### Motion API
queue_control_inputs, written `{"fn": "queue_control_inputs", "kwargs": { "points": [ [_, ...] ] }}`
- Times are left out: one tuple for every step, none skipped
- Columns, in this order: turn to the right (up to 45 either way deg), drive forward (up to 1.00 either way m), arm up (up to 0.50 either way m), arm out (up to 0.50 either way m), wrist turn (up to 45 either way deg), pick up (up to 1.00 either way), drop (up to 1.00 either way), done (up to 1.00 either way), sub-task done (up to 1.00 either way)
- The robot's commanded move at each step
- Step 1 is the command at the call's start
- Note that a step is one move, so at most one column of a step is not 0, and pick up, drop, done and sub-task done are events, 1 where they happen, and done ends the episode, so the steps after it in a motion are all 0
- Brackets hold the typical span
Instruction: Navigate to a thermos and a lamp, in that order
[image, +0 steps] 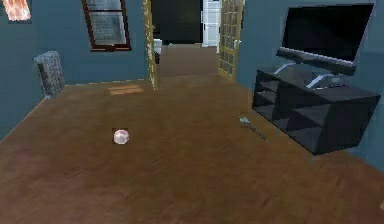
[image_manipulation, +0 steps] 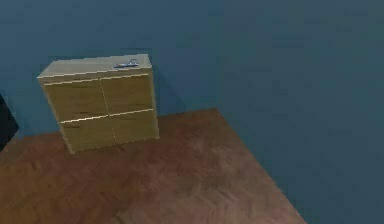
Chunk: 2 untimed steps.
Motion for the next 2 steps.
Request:
{"fn": "queue_control_inputs", "kwargs": {
  "points": [
    [3.0,0.00,0.00,0.00,0.0,0.00,0.00,0.00,0.00],
    [0.0,1.00,0.00,0.00,0.0,0.00,0.00,0.00,0.00]
  ]
}}
